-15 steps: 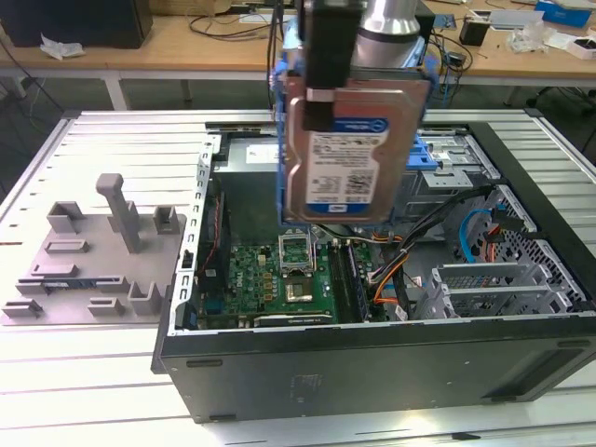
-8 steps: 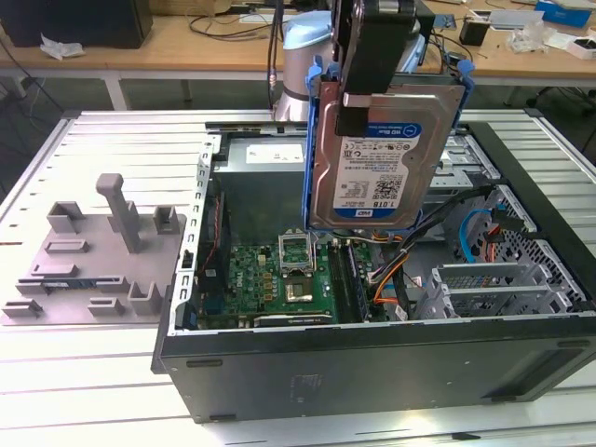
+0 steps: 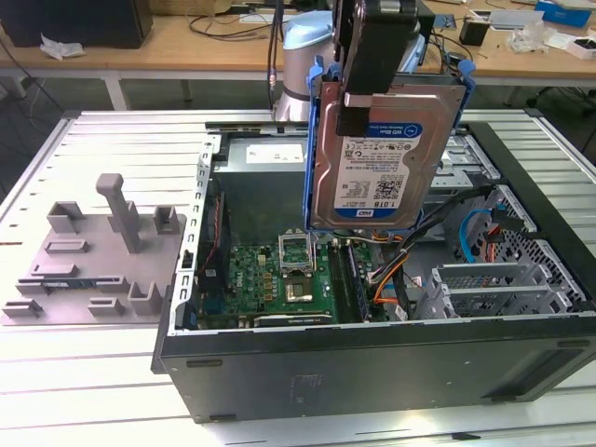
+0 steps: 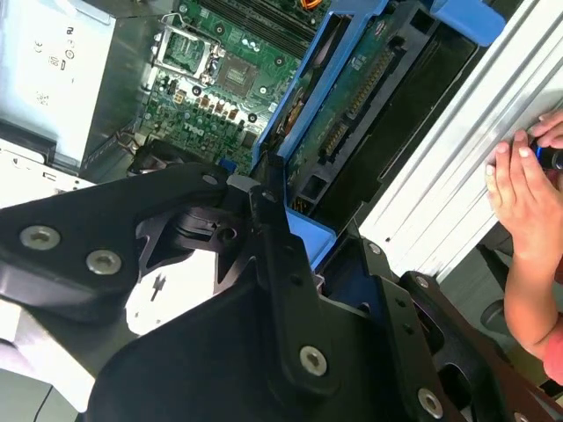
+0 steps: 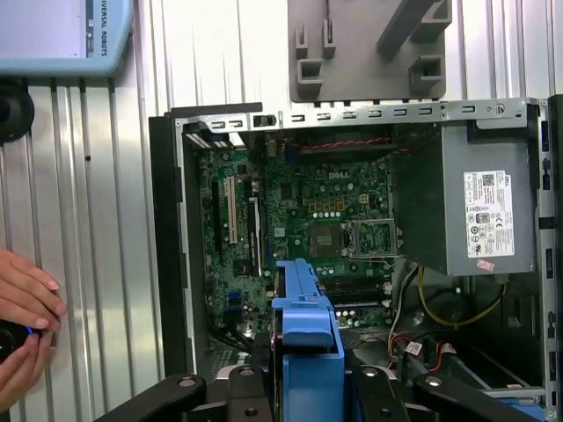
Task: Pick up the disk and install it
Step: 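Insert the disk into the insertion slot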
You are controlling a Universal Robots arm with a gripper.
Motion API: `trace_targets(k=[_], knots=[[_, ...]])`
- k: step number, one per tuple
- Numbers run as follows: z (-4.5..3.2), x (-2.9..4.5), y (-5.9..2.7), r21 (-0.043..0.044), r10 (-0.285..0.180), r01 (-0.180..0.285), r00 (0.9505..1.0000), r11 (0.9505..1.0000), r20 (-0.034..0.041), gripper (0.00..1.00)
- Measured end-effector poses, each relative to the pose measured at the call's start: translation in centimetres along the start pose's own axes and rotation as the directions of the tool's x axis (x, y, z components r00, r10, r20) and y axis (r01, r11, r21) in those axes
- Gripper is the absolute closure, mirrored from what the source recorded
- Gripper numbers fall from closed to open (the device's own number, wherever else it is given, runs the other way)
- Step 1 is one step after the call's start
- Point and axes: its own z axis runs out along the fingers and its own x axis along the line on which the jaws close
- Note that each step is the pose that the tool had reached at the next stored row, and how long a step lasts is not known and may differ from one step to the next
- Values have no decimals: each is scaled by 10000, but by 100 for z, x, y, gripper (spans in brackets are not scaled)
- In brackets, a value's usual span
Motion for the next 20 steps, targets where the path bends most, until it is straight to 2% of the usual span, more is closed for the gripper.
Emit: trace_targets(k=[10, 15, 20], knots=[[1, 1, -10, 0, -2, 2, 10000, 10000, 2, 63], [1, 11, -100, -22, 1, -1, 10000, 10000, -1, 63], [2, 23, -237, -58, -2, 2, 10000, 10000, -3, 63]])
